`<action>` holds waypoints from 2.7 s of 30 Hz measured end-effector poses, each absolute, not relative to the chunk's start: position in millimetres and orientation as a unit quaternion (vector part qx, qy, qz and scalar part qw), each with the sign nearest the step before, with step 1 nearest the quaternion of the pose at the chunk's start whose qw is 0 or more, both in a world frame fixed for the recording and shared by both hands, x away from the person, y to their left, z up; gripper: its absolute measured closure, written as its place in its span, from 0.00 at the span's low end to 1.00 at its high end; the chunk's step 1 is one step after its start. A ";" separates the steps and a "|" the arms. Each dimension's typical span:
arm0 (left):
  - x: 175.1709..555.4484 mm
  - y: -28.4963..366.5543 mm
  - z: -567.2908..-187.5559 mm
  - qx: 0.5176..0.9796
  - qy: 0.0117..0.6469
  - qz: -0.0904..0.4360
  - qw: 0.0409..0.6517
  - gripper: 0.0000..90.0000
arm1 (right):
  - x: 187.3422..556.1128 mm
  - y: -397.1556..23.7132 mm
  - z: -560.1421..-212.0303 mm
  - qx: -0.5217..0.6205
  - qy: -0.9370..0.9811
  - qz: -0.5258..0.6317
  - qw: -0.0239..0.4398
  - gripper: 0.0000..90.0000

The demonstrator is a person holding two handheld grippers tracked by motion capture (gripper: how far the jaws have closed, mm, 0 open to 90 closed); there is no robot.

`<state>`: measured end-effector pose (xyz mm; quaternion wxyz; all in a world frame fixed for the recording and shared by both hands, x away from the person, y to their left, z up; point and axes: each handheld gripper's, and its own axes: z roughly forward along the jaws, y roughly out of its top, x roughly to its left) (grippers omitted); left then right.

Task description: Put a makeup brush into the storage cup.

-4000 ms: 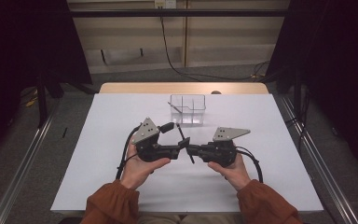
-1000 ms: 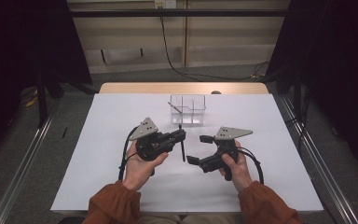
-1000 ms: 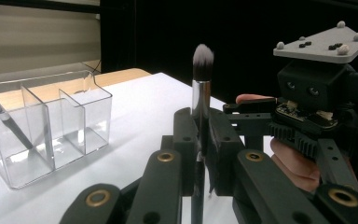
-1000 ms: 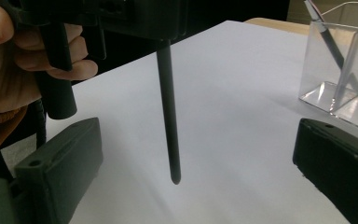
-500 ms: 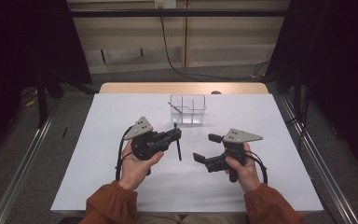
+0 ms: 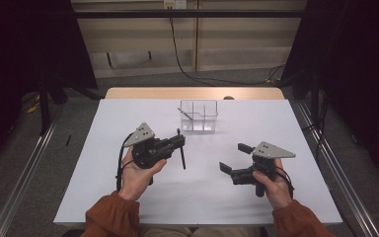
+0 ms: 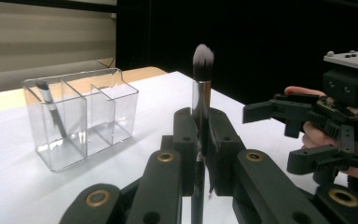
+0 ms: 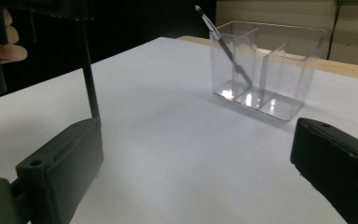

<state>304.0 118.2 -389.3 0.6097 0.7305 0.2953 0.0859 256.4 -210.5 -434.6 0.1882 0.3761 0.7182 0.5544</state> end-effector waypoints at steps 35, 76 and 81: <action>314.6 130.3 -385.1 0.726 0.309 0.104 0.605 0.93 | 203.4 -289.1 -449.6 0.428 0.678 0.532 0.273 0.02; 394.5 93.6 -347.5 0.698 0.325 0.158 0.619 0.93 | 201.3 -288.5 -449.3 0.417 0.674 0.546 0.272 0.00; 406.2 88.0 -344.0 0.695 0.328 0.166 0.617 0.93 | 201.3 -288.6 -449.3 0.418 0.674 0.546 0.271 0.00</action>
